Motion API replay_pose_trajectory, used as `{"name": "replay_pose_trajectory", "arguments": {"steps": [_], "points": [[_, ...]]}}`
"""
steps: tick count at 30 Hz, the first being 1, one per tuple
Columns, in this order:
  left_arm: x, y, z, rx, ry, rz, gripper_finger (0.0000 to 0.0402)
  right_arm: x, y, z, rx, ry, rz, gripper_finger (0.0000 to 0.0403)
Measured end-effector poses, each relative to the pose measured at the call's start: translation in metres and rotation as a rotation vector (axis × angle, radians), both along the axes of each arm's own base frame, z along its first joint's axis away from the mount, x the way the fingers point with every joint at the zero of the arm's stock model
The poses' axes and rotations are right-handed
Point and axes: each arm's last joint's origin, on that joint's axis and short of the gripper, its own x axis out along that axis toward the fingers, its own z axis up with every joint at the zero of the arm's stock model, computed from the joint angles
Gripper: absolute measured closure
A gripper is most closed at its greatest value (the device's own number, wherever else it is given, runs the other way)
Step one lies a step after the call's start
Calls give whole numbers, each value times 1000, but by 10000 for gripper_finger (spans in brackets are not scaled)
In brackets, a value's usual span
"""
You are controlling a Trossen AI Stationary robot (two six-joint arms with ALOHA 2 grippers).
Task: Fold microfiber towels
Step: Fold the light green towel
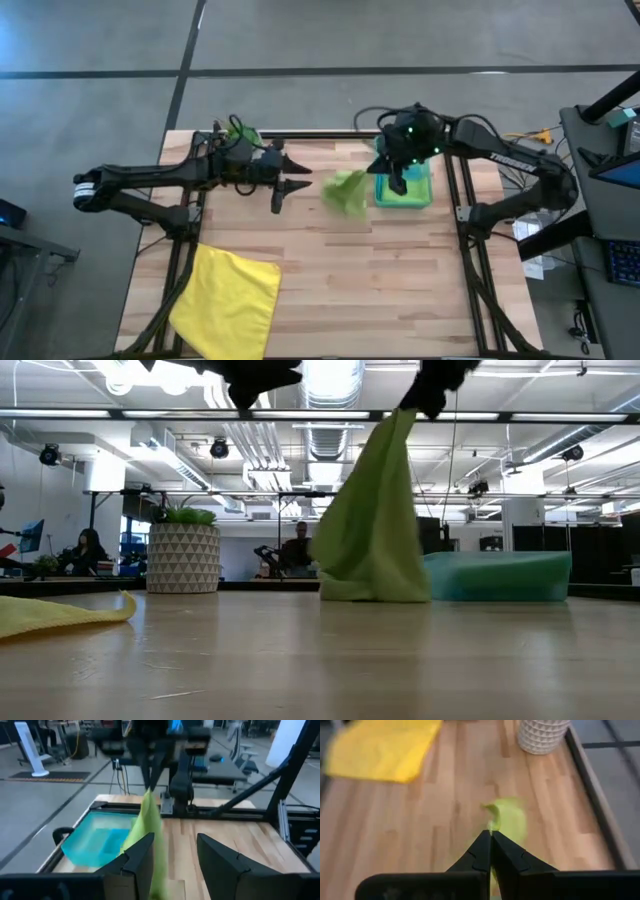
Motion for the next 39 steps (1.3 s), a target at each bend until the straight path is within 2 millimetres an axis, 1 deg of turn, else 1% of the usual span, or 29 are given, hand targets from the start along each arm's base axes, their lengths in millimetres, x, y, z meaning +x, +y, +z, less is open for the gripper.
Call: {"name": "replay_pose_trajectory", "arguments": {"steps": [3,6,10,13,15,18,20,25,30,33,37,39], "points": [[14,3,-7,-6,38,-7,269,7,13,19,-63,38,-10,394],[32,5,-14,-21,80,-33,269,15,15,33,-6,5,-63,394],[55,8,-15,-25,97,-38,269,25,12,38,37,33,-102,394],[70,11,-15,-31,108,-33,269,31,11,39,61,60,-129,394],[76,12,-8,-51,87,-28,269,34,10,39,69,93,-165,394],[80,14,-3,-58,90,51,269,39,10,38,77,113,-186,394],[80,16,-6,-47,126,119,269,41,11,39,83,110,-192,394],[81,19,-11,-32,153,203,264,46,11,41,106,101,-214,394],[90,23,-28,-27,218,252,242,48,14,46,115,56,-220,394],[92,24,-36,-31,261,275,235,48,16,47,117,50,-214,394],[87,27,-50,-98,385,380,235,44,18,54,118,26,-215,394],[84,28,-53,-111,413,402,235,41,19,59,118,10,-215,394]]}}
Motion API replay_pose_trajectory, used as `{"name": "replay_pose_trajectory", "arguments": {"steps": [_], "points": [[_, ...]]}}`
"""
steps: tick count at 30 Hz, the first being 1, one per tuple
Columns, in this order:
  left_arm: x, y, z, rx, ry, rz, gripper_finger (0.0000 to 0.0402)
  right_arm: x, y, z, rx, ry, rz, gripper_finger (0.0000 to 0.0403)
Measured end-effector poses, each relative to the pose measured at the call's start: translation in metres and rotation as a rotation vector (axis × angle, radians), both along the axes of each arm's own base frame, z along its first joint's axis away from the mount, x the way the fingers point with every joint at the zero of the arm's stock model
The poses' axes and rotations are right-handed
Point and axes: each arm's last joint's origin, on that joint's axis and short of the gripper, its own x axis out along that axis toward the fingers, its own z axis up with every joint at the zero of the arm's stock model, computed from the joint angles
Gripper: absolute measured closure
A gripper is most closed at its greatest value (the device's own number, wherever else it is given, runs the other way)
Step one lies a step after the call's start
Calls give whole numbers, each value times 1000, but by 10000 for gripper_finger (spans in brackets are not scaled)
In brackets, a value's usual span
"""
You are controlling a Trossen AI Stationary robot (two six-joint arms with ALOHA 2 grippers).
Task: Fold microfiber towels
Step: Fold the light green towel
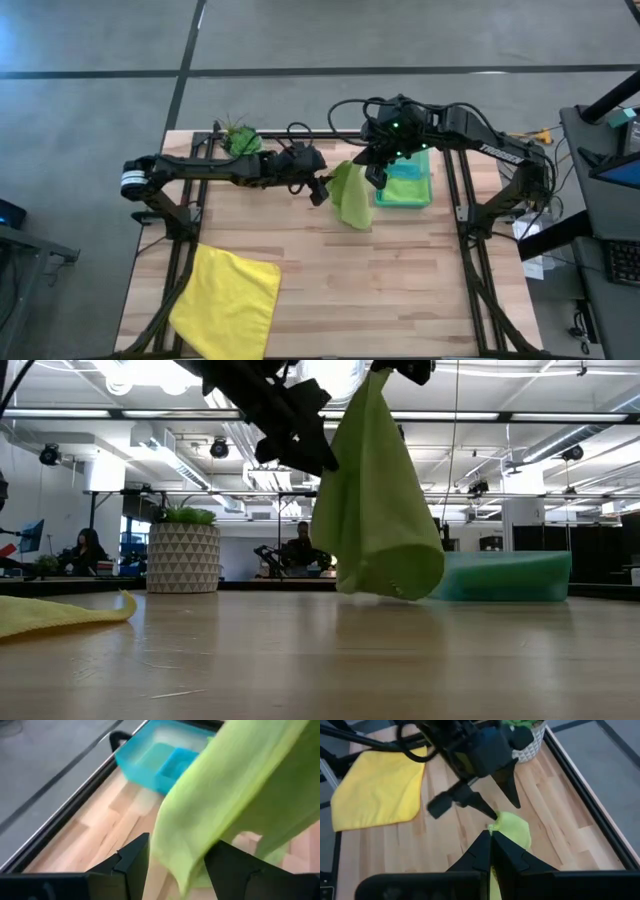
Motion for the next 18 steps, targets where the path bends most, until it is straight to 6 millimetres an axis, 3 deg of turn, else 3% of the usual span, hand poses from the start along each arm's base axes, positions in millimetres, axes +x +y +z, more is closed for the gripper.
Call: {"name": "replay_pose_trajectory", "arguments": {"steps": [10,18], "points": [[-10,-2,-30,-42,109,-17,236,-8,3,20,-6,-58,20,394],[-8,-4,-38,-54,44,-97,236,-9,11,26,18,-77,69,394]]}}
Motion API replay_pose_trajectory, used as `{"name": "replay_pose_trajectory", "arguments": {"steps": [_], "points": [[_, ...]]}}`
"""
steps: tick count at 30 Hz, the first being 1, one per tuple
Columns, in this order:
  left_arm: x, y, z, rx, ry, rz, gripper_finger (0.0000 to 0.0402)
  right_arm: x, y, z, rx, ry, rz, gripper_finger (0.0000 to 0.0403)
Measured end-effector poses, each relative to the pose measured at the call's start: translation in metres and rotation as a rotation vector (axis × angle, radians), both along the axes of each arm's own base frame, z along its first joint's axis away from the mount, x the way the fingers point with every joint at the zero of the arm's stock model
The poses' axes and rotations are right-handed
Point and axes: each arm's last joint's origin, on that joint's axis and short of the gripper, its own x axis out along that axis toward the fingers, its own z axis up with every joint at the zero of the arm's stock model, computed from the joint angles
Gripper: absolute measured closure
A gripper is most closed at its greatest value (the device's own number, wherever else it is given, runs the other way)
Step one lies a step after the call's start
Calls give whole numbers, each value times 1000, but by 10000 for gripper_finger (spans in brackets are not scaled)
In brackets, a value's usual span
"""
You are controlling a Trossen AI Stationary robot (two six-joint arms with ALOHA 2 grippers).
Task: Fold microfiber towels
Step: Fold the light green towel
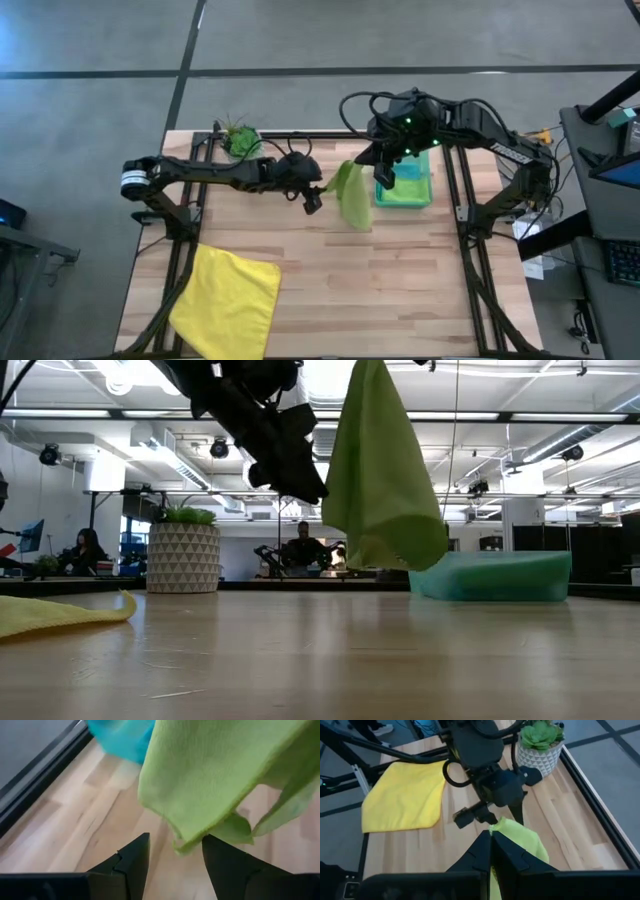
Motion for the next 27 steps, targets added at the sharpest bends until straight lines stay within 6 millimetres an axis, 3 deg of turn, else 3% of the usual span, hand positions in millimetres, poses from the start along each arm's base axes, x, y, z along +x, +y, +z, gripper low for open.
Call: {"name": "replay_pose_trajectory", "arguments": {"steps": [17,20,24,27], "points": [[16,-6,-3,-52,-138,-264,242,-2,5,7,1,-25,12,394],[15,-6,-12,-77,-80,-259,280,-2,5,7,-1,-25,14,394],[11,-7,-20,-104,6,-256,379,-3,5,6,-13,-9,26,394],[5,-9,-21,-121,60,-253,392,-6,6,2,-20,47,42,394]]}}
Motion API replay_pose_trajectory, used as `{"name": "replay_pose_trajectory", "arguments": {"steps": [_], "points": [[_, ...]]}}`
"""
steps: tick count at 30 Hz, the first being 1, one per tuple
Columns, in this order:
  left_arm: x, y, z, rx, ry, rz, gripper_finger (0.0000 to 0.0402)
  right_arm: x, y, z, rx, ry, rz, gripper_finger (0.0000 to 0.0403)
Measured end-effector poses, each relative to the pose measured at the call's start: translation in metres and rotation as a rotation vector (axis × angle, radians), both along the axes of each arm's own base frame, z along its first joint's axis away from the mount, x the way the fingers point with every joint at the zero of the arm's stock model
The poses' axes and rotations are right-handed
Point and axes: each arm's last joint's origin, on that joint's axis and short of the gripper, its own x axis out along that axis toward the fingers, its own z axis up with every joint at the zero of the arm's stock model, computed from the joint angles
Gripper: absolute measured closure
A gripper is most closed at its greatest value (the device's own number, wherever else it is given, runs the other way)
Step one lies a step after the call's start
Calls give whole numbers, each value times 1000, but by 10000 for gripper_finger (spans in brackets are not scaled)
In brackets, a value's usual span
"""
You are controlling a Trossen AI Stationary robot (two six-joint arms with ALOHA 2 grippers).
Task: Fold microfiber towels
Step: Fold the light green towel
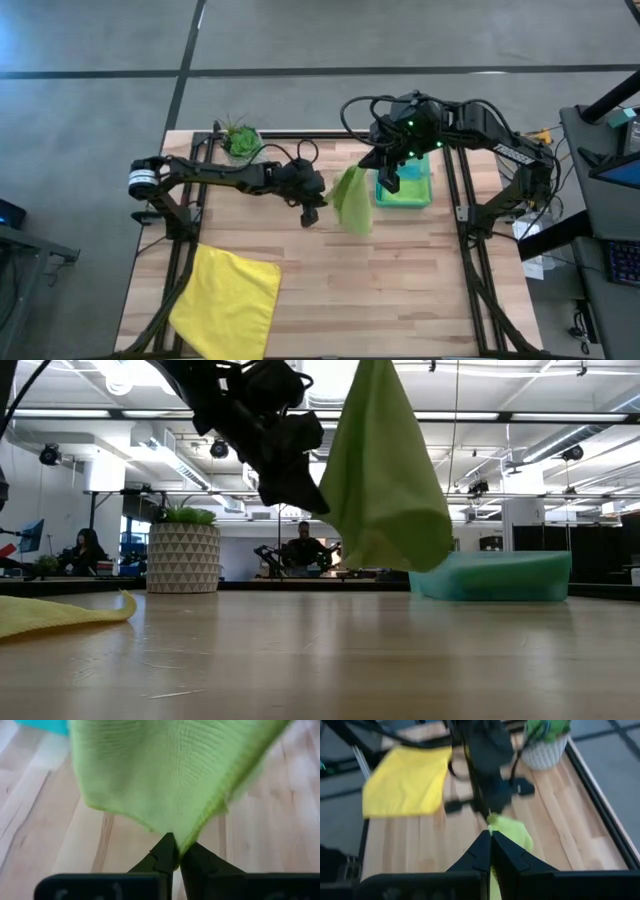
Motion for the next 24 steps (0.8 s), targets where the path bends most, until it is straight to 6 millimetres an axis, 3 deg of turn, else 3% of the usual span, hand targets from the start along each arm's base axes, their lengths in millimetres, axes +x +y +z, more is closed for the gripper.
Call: {"name": "replay_pose_trajectory", "arguments": {"steps": [8,12,17,24], "points": [[-31,-6,31,18,40,22,401,-9,1,-19,-51,162,10,394],[-52,-16,50,24,48,18,401,-14,11,-31,-35,216,35,394],[-76,-44,69,-83,63,-78,401,-32,50,-49,22,267,103,394],[-90,-114,86,-338,56,-280,402,-66,130,-69,241,141,197,394]]}}
